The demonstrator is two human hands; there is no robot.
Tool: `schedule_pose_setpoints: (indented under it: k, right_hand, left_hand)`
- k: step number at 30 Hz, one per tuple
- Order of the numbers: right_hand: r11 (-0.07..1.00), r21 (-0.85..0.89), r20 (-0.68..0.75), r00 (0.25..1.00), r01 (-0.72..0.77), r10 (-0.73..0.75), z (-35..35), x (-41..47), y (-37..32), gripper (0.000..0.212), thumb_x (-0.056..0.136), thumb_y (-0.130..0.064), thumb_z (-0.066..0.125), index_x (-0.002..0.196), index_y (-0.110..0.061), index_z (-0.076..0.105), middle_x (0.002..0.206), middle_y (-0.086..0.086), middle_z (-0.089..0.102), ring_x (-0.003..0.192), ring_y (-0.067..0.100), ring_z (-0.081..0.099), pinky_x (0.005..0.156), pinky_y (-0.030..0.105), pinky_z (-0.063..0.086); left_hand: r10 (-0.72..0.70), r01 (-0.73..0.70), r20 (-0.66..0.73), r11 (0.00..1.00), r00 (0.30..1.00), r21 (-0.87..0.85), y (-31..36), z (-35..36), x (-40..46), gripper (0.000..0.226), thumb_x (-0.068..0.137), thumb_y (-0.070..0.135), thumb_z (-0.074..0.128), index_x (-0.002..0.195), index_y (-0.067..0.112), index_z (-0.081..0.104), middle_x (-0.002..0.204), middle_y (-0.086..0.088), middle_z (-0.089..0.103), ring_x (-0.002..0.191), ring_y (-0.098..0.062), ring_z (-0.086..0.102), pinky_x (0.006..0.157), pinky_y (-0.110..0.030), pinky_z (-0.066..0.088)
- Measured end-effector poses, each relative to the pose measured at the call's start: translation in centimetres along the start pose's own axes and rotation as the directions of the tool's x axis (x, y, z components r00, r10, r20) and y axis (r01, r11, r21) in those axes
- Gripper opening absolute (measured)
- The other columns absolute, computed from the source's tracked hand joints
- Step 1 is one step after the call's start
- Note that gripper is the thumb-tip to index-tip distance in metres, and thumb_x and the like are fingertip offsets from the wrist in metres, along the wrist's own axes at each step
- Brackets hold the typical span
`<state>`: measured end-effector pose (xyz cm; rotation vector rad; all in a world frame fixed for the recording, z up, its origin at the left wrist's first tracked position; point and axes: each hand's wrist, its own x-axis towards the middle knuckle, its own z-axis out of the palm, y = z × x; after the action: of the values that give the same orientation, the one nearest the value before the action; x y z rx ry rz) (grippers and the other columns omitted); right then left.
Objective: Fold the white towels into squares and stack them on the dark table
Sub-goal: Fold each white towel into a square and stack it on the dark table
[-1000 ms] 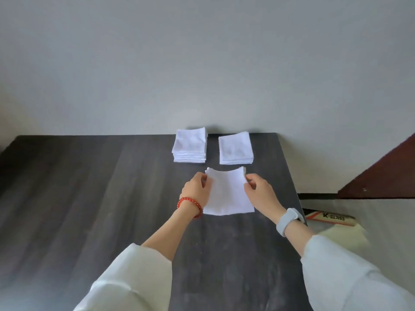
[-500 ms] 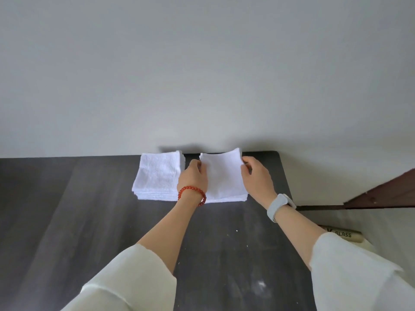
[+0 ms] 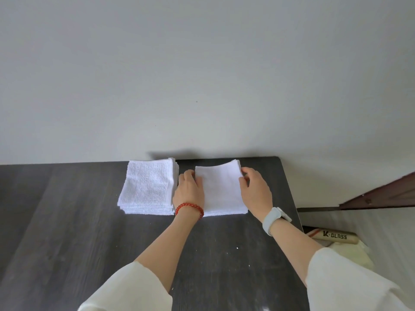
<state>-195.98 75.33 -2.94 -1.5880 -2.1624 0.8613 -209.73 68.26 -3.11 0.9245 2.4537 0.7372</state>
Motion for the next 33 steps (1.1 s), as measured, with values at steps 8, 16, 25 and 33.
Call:
schedule_pose_setpoints:
  k: [8,16,25,33]
  right_hand:
    - [0.869,-0.435,-0.011,0.964,0.234,-0.265,1.6,-3.1,1.3,0.049,0.09,-0.016,0.051,0.137,-0.013,0.038,0.146,0.014,0.034,0.133,0.032,0.036,0.103,0.042,0.038]
    - [0.922,-0.369,0.076,0.992,0.119,-0.097,1.4,-3.6,0.0,0.057,0.098,-0.032,0.031,0.148,-0.022,0.005,0.156,0.007,0.003,0.144,0.026,0.01,0.113,0.033,0.022]
    - [0.963,-0.249,0.055,0.991,-0.105,0.122,2.5,-2.7,-2.0,0.067,0.094,-0.036,0.04,0.146,-0.021,0.001,0.147,0.01,0.026,0.12,0.033,0.047,0.086,0.041,0.047]
    - [0.976,-0.197,0.076,0.991,-0.092,0.108,4.1,-3.2,-3.8,0.07,0.093,-0.033,0.042,0.146,-0.021,-0.003,0.148,0.01,0.021,0.115,0.033,0.047,0.083,0.039,0.046]
  left_hand:
    - [0.439,-0.498,0.236,0.748,0.867,0.438,-2.4,1.0,-3.5,0.055,0.089,0.037,0.021,0.124,0.013,0.056,0.136,-0.01,0.05,0.128,-0.025,0.045,0.092,-0.048,0.045]
    - [0.521,-0.51,0.157,0.653,0.839,0.56,-2.3,-1.7,-3.0,0.052,0.086,0.034,0.027,0.12,0.012,0.059,0.133,-0.01,0.053,0.127,-0.026,0.046,0.1,-0.05,0.038]
    - [0.255,-0.206,0.018,0.736,0.967,0.644,-8.5,-7.6,-0.3,0.057,0.092,0.046,0.029,0.142,0.018,0.034,0.15,-0.012,0.03,0.138,-0.036,0.025,0.105,-0.055,0.028]
    - [0.251,-0.278,0.133,0.738,0.959,0.615,-10.0,-7.5,-0.4,0.067,0.078,0.047,-0.001,0.137,0.032,0.027,0.147,-0.002,0.021,0.136,-0.027,0.018,0.101,-0.044,0.031]
